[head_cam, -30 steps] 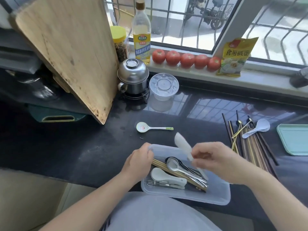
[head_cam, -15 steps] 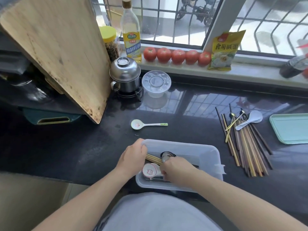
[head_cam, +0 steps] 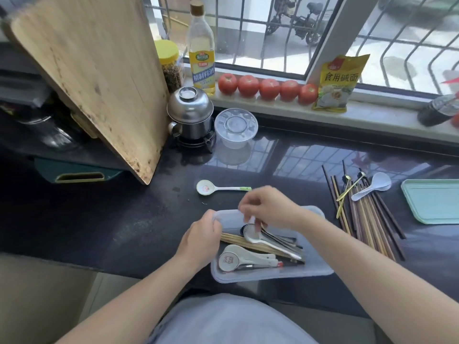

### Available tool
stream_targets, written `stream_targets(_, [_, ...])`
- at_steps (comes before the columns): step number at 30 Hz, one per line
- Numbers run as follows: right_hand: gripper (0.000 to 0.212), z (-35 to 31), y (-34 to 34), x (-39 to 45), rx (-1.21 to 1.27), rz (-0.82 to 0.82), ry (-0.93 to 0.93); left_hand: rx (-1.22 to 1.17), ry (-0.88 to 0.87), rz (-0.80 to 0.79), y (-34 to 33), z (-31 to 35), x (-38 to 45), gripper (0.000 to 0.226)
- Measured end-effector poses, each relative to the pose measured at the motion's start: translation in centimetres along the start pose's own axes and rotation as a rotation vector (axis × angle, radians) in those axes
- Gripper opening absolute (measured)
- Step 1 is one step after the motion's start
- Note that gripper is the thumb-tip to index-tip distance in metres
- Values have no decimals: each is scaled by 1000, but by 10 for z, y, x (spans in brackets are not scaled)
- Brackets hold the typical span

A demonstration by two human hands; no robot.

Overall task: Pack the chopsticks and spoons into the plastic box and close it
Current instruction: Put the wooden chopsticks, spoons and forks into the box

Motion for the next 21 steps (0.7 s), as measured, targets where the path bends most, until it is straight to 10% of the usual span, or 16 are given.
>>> stream_targets(4, [10,-15,4,70,-48,190,67,76,-25,15,-5,-1,0,13])
stream_targets(12, [16,48,-42,165,-965,-129,77,84,-29,2,-5,-2,5,10])
stream_targets(21, [11,-7,60,4,-105,146,95,50,-52,-102,4,3,13,19])
Point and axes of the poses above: each hand's wrist, its own x-axis towards the middle knuckle, its own y-axis out of the back of the hand, z = x × y, the point moved 4 cm from there along x, towards the middle knuckle, and after that the axes turned 6 degrees about z, right-handed, at the moved point
